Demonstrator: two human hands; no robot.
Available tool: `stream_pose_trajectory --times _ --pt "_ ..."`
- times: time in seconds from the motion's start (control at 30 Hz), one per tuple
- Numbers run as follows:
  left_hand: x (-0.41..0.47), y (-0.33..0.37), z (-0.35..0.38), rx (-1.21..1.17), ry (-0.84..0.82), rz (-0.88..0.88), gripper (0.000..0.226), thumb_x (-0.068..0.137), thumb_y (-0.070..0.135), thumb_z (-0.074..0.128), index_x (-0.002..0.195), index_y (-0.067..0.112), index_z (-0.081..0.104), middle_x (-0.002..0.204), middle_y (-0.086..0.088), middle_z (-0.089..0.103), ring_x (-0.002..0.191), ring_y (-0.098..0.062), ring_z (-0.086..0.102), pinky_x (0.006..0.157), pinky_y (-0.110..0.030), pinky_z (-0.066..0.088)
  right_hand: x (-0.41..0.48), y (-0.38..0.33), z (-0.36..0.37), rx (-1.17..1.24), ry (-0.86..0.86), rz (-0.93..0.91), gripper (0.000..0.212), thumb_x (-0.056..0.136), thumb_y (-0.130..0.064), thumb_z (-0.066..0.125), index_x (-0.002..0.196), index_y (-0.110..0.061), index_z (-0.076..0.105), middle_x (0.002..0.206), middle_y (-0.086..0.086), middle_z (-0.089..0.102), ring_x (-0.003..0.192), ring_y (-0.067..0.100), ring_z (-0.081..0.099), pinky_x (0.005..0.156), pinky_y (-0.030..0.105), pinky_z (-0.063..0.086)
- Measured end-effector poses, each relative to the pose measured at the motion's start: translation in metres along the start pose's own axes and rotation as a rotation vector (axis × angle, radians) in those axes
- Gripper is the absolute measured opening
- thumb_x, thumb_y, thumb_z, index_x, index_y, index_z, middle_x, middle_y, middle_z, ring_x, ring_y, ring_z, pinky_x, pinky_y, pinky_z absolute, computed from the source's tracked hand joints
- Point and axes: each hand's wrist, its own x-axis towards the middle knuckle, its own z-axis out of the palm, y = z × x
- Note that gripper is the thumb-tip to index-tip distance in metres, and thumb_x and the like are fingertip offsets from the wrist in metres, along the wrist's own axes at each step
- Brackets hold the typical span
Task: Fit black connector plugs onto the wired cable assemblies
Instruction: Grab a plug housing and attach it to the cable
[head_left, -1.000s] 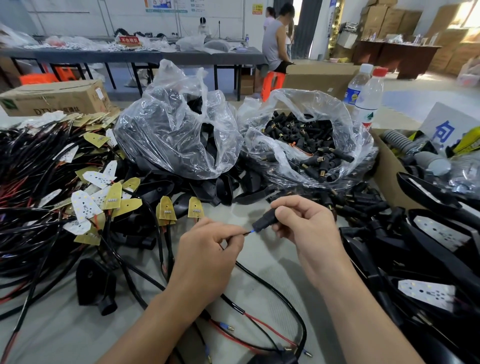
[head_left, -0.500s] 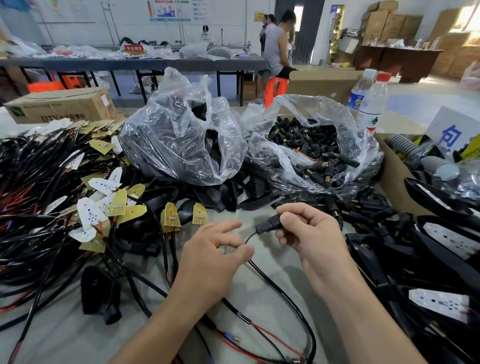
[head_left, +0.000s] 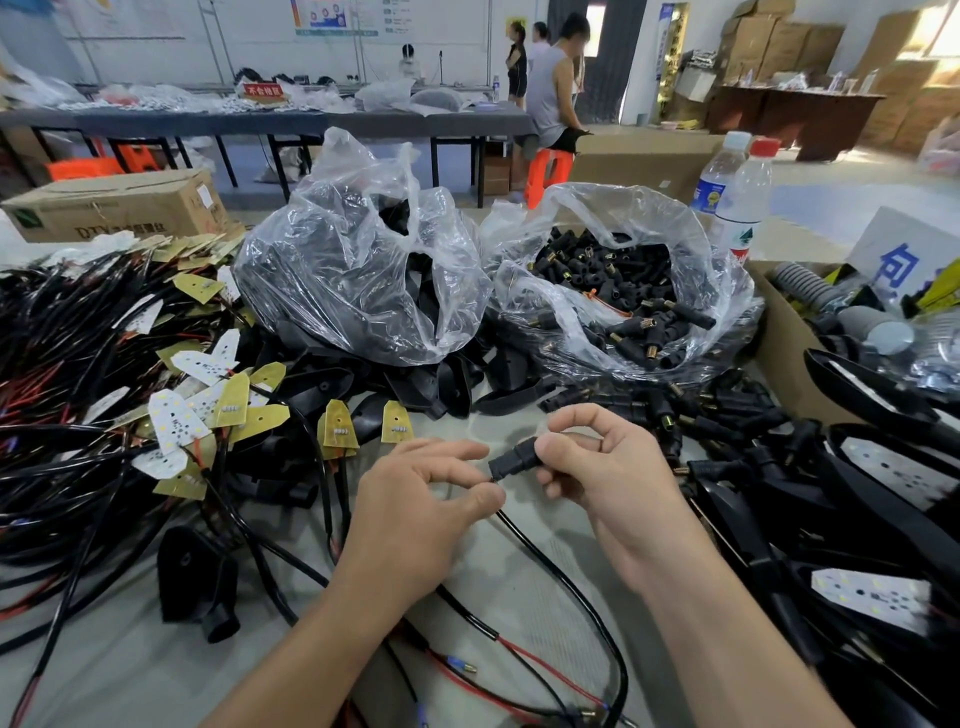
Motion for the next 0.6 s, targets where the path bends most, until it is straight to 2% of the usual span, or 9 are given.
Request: stream_pose_trajectory --times 0.07,0.2,0.3,0.37,0.47,0.6 --pt "-0.0009 0.0 0.0001 0.024 -0.014 0.008 0.021 0.068 0.031 0.091 0.061 0.044 0.076 0.099 0.04 0.069 0.118 0.012 0.05 0.103 -0.022 0.032 -0.0012 -0.0008 -0.0003 -0.034 -0.047 0.012 0.014 0.088 0.007 0.07 0.091 -0.006 0.064 0.07 0.011 0.068 0.057 0.015 0.057 0.054 0.023 0.049" --pt "-0.0022 0.0011 0.0006 0.035 0.018 0.015 0.021 0.064 0.035 0.092 0.06 0.046 0.075 0.088 0.034 0.071 0.108 0.011 0.056 0.089 -0.004 0.033 -0.0026 -0.0025 0.0001 -0.054 -0.039 0.022 0.009 0.09 -0.001 0.071 0.083 -0.007 0.071 0.067 0.012 0.066 0.055 0.016 0.056 0.051 0.024 0.048" --pt "-0.003 0.0019 0.0023 0.037 0.018 0.003 0.02 0.061 0.035 0.094 0.062 0.042 0.076 0.086 0.036 0.068 0.101 0.012 0.058 0.081 0.003 0.032 -0.0037 -0.0035 0.0041 0.022 -0.034 0.06 0.017 0.098 -0.01 0.063 0.086 -0.004 0.073 0.075 0.016 0.071 0.056 0.018 0.061 0.051 0.024 0.051" --pt "-0.0031 0.0017 0.0034 0.032 0.013 0.005 0.02 0.061 0.036 0.094 0.065 0.041 0.076 0.086 0.036 0.068 0.1 0.011 0.059 0.08 0.003 0.033 -0.0039 -0.0048 0.0052 0.083 -0.042 0.083 0.026 0.102 -0.012 0.056 0.086 -0.004 0.075 0.078 0.018 0.072 0.057 0.018 0.063 0.051 0.025 0.053" --pt "-0.0035 0.0033 0.0036 0.018 0.02 0.026 0.019 0.062 0.036 0.094 0.065 0.041 0.075 0.085 0.032 0.07 0.1 0.008 0.06 0.082 -0.001 0.036 -0.0049 -0.0059 0.0051 0.034 -0.014 0.062 0.029 0.102 -0.009 0.055 0.083 -0.005 0.076 0.077 0.018 0.072 0.056 0.018 0.063 0.051 0.024 0.052" --pt "-0.0043 0.0037 0.003 -0.029 0.046 0.047 0.019 0.064 0.038 0.094 0.063 0.039 0.075 0.082 0.027 0.071 0.097 0.002 0.063 0.086 -0.018 0.043 -0.0048 -0.0056 0.0038 -0.061 0.064 0.011 0.022 0.099 -0.005 0.058 0.085 -0.001 0.074 0.069 0.015 0.069 0.054 0.018 0.06 0.049 0.025 0.05"
